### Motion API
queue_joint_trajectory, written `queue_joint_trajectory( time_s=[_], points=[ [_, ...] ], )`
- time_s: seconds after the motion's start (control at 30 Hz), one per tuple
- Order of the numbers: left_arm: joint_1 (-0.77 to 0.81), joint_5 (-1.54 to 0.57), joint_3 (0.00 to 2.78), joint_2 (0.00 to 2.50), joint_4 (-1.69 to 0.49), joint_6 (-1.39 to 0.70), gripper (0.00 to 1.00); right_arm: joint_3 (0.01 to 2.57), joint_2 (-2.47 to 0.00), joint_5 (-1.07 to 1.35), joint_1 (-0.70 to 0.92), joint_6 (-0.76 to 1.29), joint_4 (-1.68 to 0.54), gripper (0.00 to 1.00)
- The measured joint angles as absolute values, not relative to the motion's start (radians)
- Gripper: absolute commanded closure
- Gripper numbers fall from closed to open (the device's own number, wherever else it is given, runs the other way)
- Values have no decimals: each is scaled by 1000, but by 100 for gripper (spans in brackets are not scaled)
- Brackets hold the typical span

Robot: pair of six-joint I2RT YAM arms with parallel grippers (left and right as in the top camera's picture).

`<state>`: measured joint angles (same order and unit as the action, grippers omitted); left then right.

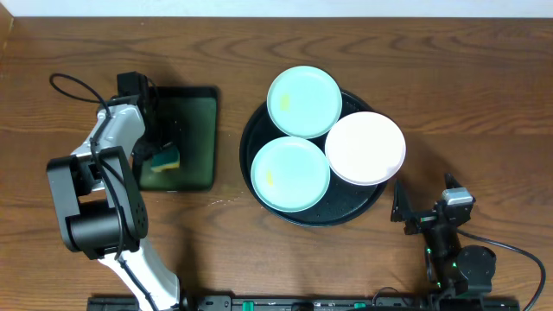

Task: Clean dirty plates on tray and stack at the side

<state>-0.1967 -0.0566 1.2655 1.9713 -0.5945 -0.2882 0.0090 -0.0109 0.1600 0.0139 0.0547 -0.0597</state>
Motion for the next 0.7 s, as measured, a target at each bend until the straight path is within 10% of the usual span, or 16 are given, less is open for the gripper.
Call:
queue_joint_trajectory(
  time_s=[0.27,0.53,0.63,0.7],
  points=[
    [-196,-57,1265,1954,-660,-290,21,9,-11,160,14,55,-60,1],
    [-196,-58,1265,1854,-692,-294,92,9,-11,160,14,55,-60,1],
    [-196,-57,1265,1849,-693,-289,92,9,-11,160,14,55,-60,1],
    [-196,-57,1265,1850,-694,-284,39,9,-11,160,14,55,-60,1]
  ],
)
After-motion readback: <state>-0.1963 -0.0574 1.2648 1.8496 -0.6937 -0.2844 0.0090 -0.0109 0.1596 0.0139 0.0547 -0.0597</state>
